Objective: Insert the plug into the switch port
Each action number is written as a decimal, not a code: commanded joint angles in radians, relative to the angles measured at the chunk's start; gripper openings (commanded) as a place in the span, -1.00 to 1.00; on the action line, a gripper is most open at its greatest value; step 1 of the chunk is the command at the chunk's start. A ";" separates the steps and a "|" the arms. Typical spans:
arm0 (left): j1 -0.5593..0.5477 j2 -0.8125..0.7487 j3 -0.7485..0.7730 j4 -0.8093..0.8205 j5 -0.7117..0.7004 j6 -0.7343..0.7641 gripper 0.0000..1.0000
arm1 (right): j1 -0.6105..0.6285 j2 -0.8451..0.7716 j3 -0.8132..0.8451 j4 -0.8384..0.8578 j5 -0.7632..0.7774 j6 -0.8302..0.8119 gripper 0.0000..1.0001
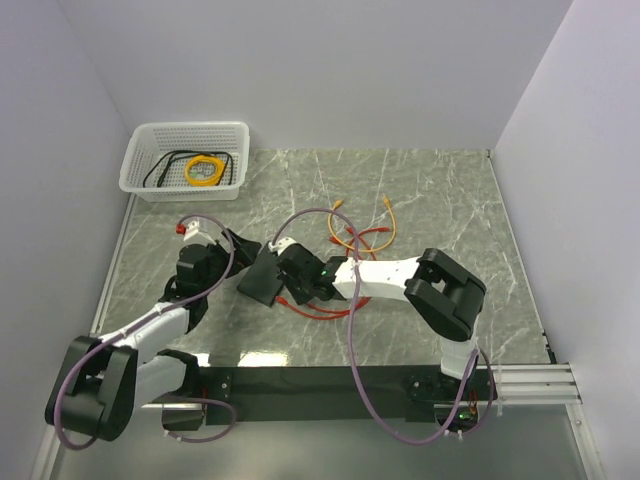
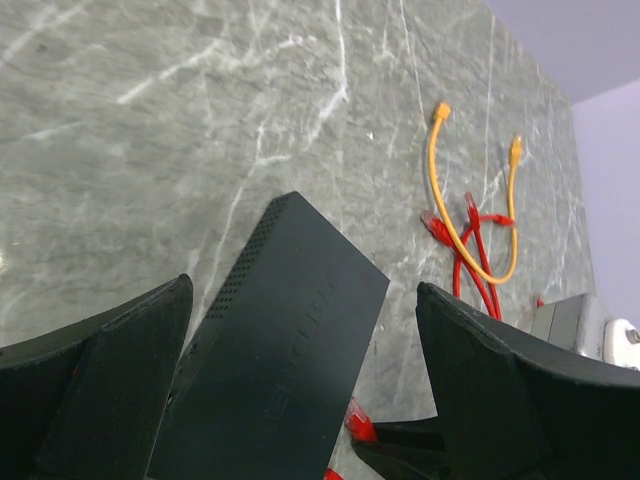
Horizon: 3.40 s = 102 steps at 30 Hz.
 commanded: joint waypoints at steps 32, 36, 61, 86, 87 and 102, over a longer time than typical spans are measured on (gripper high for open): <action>0.012 0.384 -0.008 0.279 0.187 -0.004 0.17 | 0.044 0.073 0.176 -0.086 0.018 -0.019 -1.00; 0.012 0.390 -0.006 0.290 0.201 -0.001 0.05 | 0.044 0.079 0.186 -0.087 0.021 -0.024 -1.00; 0.010 0.368 -0.052 0.330 0.258 -0.013 -0.09 | 0.038 0.012 0.140 0.111 -0.114 -0.137 -1.00; 0.002 0.292 -0.118 0.319 0.278 -0.051 -0.10 | 0.013 0.044 0.170 0.111 -0.070 -0.136 -1.00; 0.001 0.289 -0.119 0.319 0.279 -0.053 -0.11 | 0.013 0.045 0.169 0.117 -0.070 -0.136 -1.00; -0.082 0.298 -0.147 0.345 0.243 -0.093 -0.15 | 0.010 0.062 0.212 0.148 -0.085 -0.151 -1.00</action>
